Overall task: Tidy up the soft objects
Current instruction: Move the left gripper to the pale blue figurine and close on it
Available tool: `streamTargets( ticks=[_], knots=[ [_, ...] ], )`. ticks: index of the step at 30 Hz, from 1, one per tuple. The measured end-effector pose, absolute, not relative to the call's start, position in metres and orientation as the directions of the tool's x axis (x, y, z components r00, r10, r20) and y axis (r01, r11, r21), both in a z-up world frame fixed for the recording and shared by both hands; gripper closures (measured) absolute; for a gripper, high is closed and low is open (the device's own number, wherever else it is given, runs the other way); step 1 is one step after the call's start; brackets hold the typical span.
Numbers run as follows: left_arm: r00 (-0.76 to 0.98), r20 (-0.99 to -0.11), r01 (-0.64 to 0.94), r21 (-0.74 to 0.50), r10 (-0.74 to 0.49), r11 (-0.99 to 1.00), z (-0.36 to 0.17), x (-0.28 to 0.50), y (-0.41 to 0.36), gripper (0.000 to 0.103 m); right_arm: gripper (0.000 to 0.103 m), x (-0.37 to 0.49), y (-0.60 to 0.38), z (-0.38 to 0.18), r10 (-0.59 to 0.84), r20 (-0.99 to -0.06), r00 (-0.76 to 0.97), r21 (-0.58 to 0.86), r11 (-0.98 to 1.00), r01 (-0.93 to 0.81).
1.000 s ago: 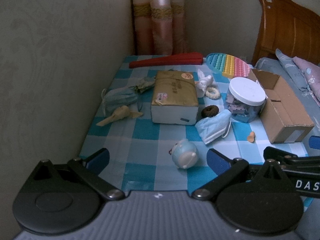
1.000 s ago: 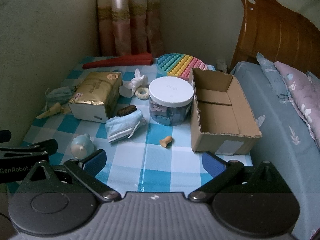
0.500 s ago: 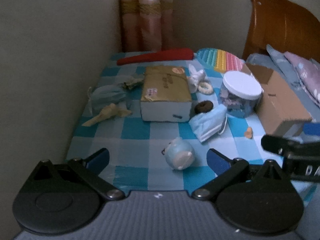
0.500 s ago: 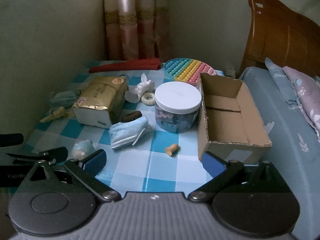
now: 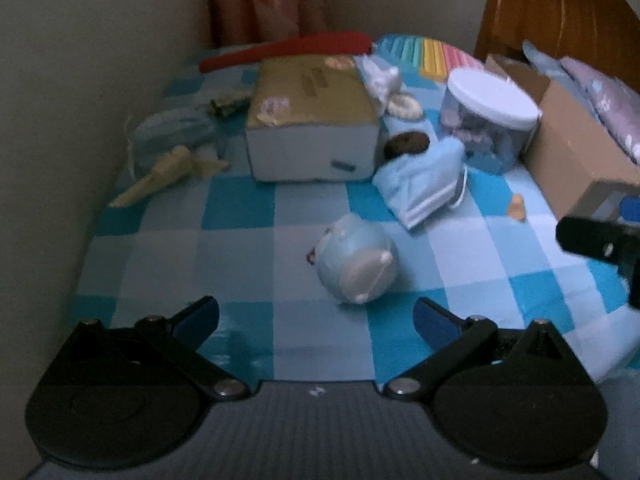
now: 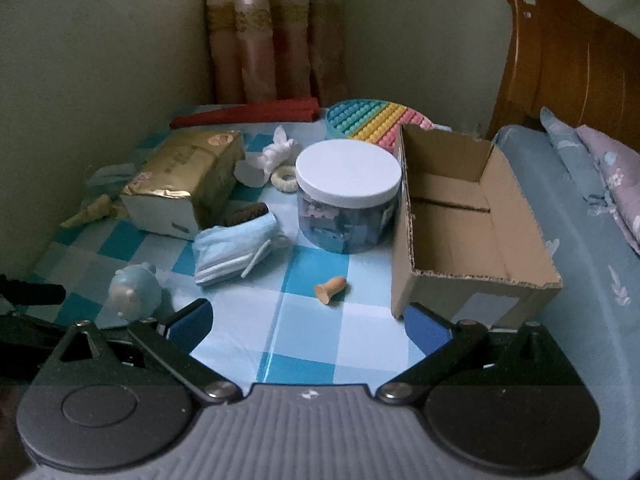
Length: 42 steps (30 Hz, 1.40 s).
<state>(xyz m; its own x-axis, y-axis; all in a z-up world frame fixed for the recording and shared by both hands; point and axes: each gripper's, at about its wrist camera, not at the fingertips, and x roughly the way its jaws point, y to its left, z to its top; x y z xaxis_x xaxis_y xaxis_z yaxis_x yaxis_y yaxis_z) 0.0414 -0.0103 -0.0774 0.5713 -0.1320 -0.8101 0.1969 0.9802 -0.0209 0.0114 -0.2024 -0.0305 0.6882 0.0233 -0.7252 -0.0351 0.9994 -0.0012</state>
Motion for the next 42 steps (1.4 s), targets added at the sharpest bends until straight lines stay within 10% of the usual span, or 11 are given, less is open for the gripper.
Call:
streamTargets(
  ticks=[33,42],
  knots=[
    [0.67,-0.724,0.319,0.082,-0.164,0.944,-0.083,0.041,-0.018,0.003,0.0,0.022,-0.213,-0.082,0.187,-0.761,0.622,0.088,0.978,-0.187],
    [0.651,-0.72,0.368,0.022,-0.24,0.93,-0.077,0.056,-0.021,0.04,0.0,0.022,-0.208,-0.087,0.173,-0.769,0.616,0.037,0.973,-0.228]
  ],
)
